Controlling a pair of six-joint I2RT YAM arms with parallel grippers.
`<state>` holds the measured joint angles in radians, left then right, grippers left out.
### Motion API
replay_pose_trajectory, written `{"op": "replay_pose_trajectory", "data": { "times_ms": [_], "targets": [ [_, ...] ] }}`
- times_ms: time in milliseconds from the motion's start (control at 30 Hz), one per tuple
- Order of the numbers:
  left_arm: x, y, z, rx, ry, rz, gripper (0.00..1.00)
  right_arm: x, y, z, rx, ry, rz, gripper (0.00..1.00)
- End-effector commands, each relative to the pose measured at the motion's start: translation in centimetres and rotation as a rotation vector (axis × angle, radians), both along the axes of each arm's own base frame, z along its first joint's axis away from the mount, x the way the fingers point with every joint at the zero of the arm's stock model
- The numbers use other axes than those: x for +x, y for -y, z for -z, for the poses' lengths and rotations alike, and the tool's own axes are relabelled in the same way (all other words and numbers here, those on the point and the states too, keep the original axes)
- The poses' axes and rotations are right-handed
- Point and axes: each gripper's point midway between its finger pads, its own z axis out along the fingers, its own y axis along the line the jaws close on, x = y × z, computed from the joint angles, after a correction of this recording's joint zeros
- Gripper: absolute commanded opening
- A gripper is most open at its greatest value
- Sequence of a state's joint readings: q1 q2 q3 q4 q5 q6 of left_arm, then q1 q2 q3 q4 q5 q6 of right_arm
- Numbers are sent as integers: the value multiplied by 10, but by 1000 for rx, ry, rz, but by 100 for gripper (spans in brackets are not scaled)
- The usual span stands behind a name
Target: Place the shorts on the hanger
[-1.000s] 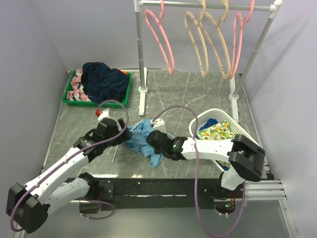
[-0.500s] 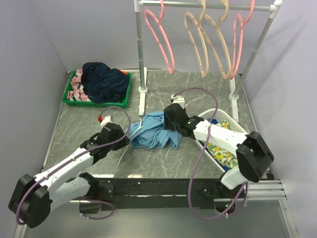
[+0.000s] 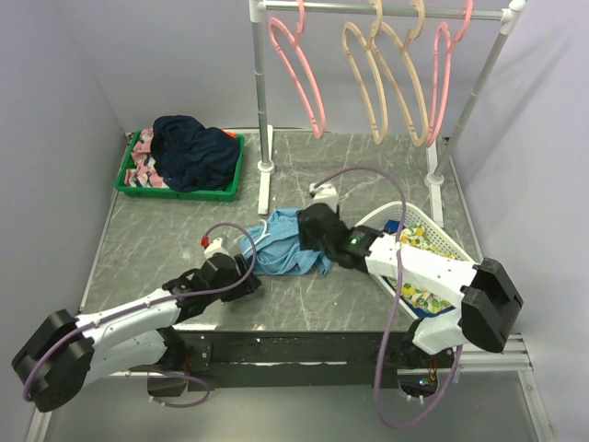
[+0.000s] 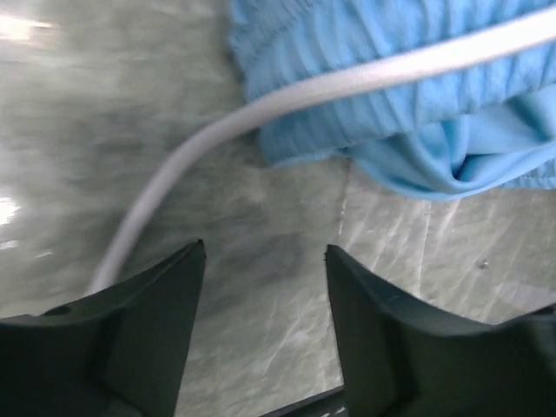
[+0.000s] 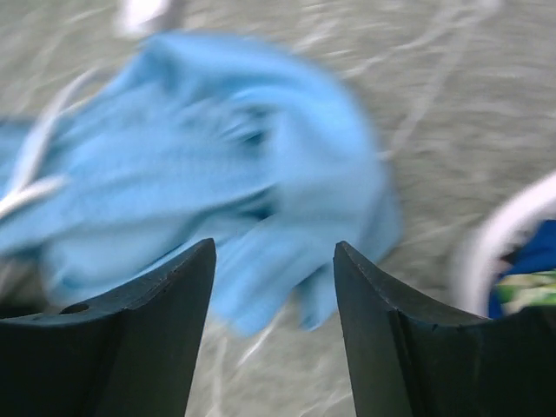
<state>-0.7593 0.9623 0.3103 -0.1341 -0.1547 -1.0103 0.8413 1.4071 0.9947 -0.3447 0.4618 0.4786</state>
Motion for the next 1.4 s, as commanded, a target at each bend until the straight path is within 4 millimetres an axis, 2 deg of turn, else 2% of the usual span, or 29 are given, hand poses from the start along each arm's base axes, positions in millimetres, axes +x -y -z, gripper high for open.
{"op": "replay_pose_trajectory", "data": {
  "times_ms": [0,67,100,167,267,300,367,400,433,467,500,600,633,700,733,833,867,900,933,1000,1033,1067,1133,1200,1300,1333,1367],
  "targets": [
    [21,21,-11,-114,57,-91,69,-16,-26,-15,41,32,-61,63],
    [33,16,-10,-113,62,-191,68,-17,-29,-7,33,14,-65,58],
    [41,6,-6,-85,81,-259,68,-18,-31,-4,36,4,-79,56],
    [51,5,-10,-120,120,-319,65,-18,-37,-6,58,18,-105,53],
    [68,-4,-14,-70,172,-397,57,-15,-40,-5,41,28,-132,52],
    [70,-8,-10,-28,170,-412,49,-14,-40,-5,26,33,-144,52],
    [82,-13,-21,24,214,-437,42,-12,-42,1,15,23,-159,52],
    [80,-19,-21,63,207,-442,28,-10,-41,2,11,21,-158,52],
    [81,-25,-25,94,221,-462,22,-7,-38,8,-4,8,-140,53],
    [83,-27,-35,105,233,-468,13,-4,-32,11,-11,-7,-118,53],
    [79,-36,-41,131,234,-483,1,-2,-29,13,-13,-13,-109,53],
    [78,-46,-70,139,296,-476,1,4,-26,14,25,-13,-102,57],
    [72,-55,-70,185,285,-468,1,5,-28,12,36,-7,-110,60],
    [71,-61,-92,178,313,-483,1,9,-30,11,44,-1,-107,61],
    [67,-69,-91,214,299,-480,1,10,-31,15,44,-10,-108,61],
    [65,-77,-113,211,314,-474,1,13,-27,25,98,-46,-101,61],
    [65,-75,-122,193,325,-453,1,13,-27,29,124,-59,-91,60],
    [65,-75,-126,193,328,-443,1,15,-25,32,125,-65,-81,52],
    [64,-75,-129,198,329,-431,1,15,-23,32,113,-60,-72,50],
    [64,-69,-136,184,327,-392,1,6,-32,26,92,-25,-118,53],
    [64,-69,-135,195,317,-387,1,3,-34,12,97,27,-124,55],
    [65,-67,-140,193,317,-378,1,-14,-52,7,105,51,-185,55],
    [66,-66,-138,211,305,-359,1,-27,-61,-2,98,89,-210,54],
    [67,-64,-141,209,306,-353,1,-48,-78,5,76,86,-265,51],
    [68,-61,-145,197,307,-336,1,-52,-85,20,52,68,-256,51],
    [69,-61,-146,194,309,-333,1,-51,-85,32,22,52,-249,51],
    [68,-59,-146,190,306,-327,1,-47,-88,32,27,66,-251,51]
  ]
}}
